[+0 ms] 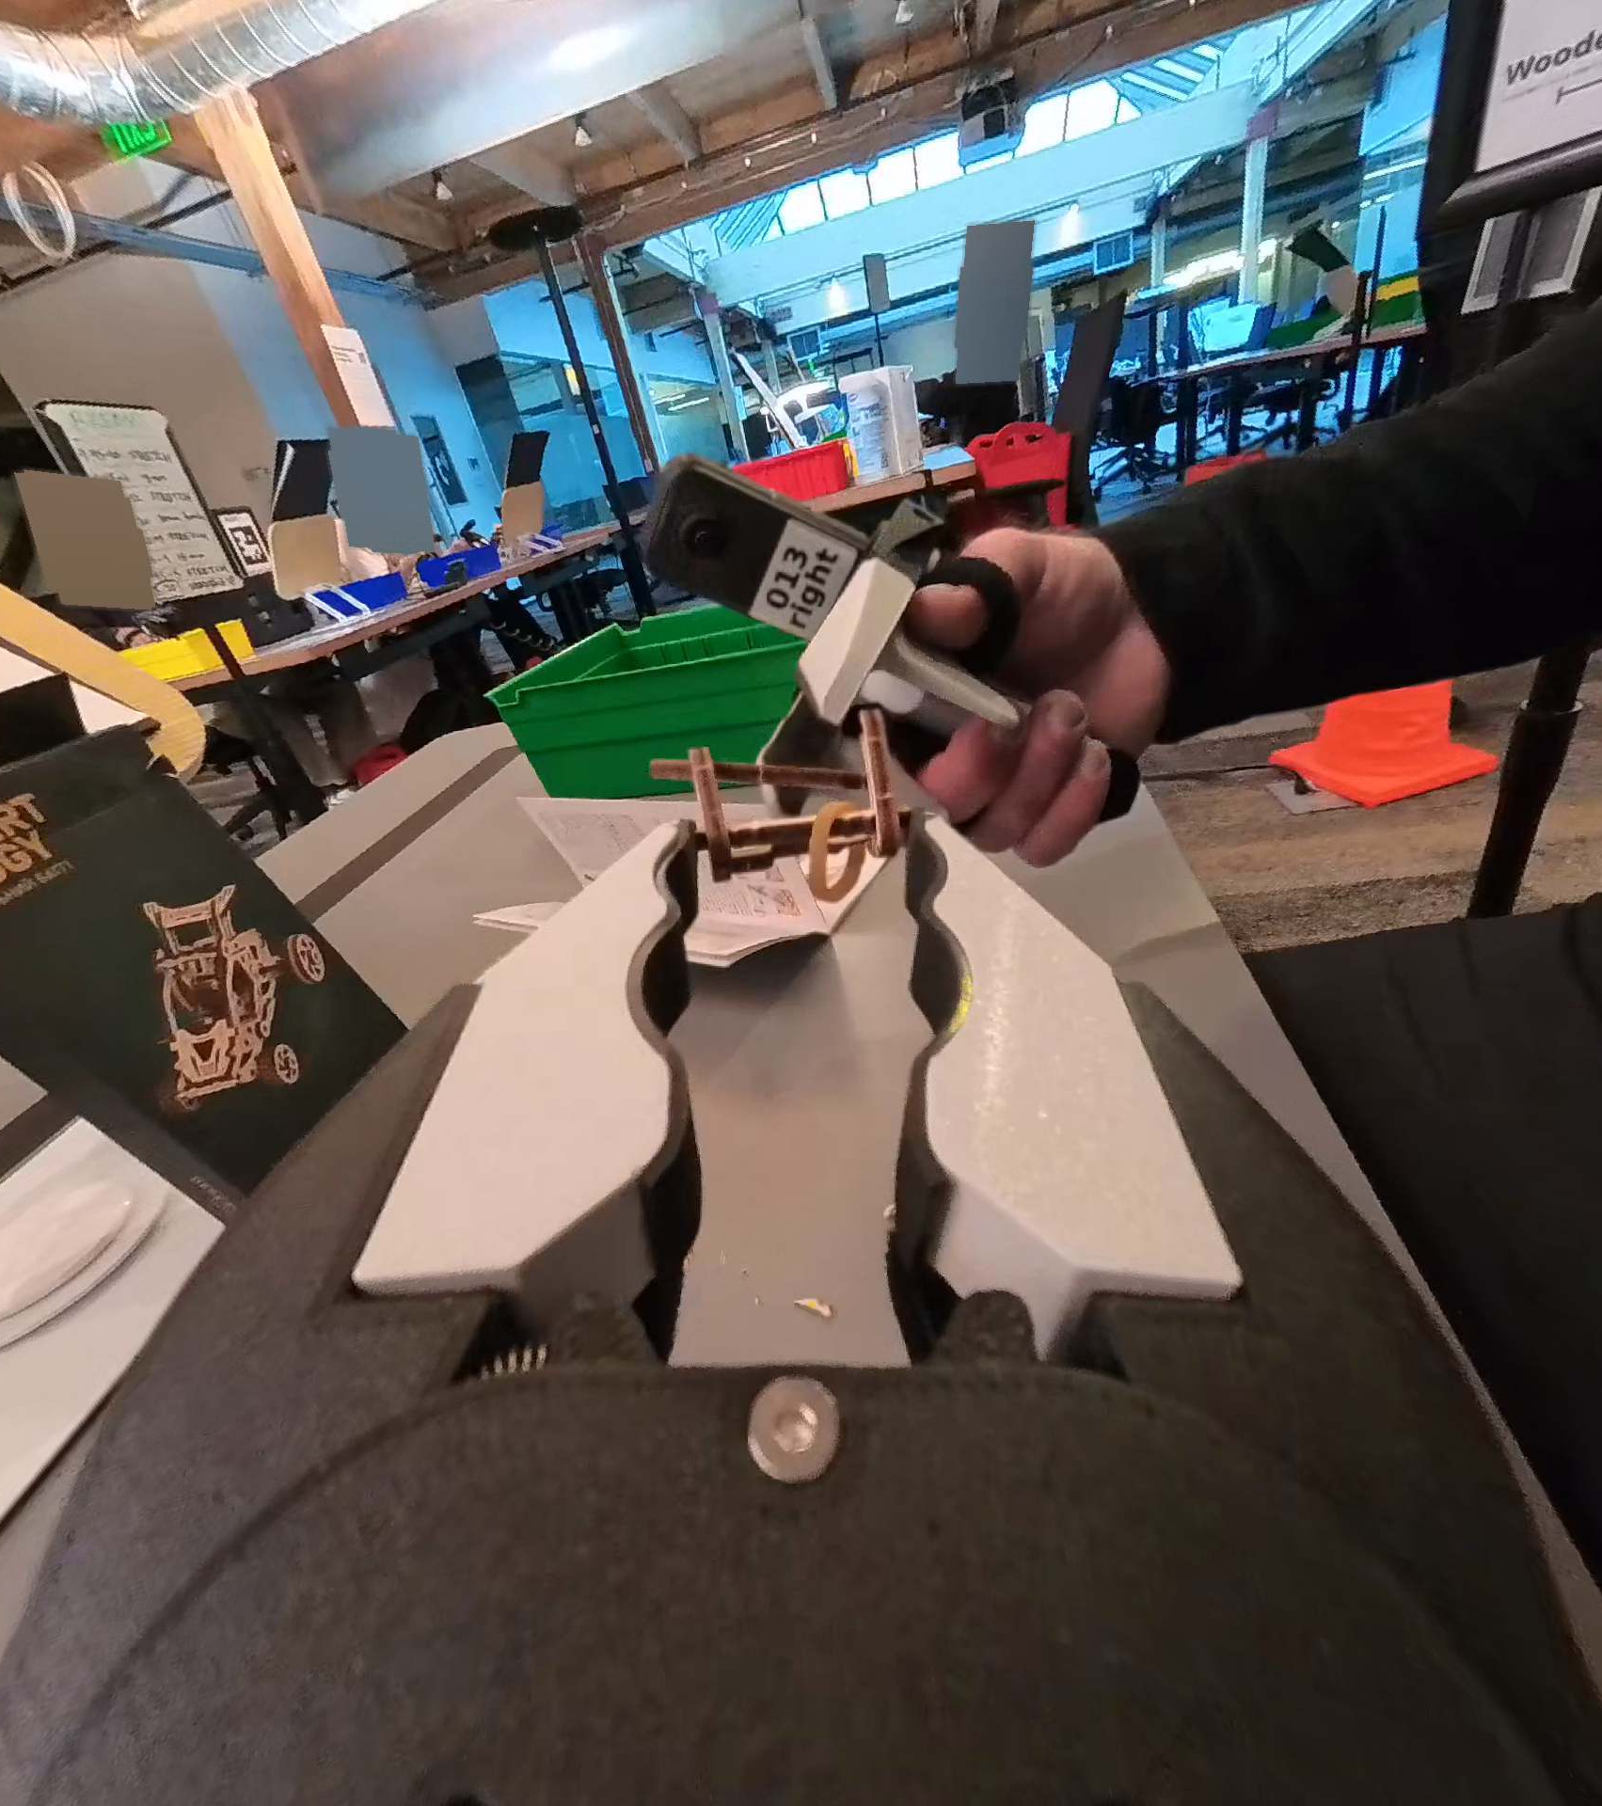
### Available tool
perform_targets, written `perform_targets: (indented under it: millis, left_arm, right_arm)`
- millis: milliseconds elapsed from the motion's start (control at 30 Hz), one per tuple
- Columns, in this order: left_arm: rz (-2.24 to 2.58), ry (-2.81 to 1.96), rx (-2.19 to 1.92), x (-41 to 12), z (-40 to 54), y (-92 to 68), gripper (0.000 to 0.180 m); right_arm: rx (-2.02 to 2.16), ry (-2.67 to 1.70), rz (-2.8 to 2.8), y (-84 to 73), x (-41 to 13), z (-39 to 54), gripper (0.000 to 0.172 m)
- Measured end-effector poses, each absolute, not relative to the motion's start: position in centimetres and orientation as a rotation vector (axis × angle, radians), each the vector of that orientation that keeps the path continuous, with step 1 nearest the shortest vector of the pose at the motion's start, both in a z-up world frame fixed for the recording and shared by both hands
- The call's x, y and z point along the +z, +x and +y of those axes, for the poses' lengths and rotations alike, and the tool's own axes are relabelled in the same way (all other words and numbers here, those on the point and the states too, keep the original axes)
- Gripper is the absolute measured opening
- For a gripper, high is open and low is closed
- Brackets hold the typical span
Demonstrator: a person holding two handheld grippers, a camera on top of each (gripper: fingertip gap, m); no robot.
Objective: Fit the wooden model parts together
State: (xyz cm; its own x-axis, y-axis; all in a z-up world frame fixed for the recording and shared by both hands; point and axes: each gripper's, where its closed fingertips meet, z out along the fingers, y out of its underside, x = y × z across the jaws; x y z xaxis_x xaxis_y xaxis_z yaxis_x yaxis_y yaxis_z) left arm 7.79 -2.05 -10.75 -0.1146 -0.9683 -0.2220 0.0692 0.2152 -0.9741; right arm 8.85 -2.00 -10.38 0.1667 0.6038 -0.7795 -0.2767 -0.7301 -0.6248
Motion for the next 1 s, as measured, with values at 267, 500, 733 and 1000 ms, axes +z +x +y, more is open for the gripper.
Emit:
perform_targets:
  millis: [267, 500, 733, 1000]
  left_arm:
    - [1.423, -0.971, -1.096, -12.1, -1.8, 8.2, 0.041]
    - [1.505, -0.971, -0.959, -13.1, -1.6, 8.5, 0.041]
    - [1.576, -0.958, -0.768, -13.8, -1.2, 8.6, 0.041]
    - [1.621, -0.966, -0.656, -14.4, -0.4, 8.6, 0.041]
  right_arm:
    - [1.635, -1.812, -0.288, 8.9, -10.9, -1.7, 0.001]
    - [1.617, -1.935, -0.334, 9.0, -11.7, -1.8, 0.000]
    - [1.585, -1.987, -0.359, 9.1, -11.8, -1.7, 0.001]
    - [1.527, -2.056, -0.401, 9.3, -12.3, -1.4, 0.000]
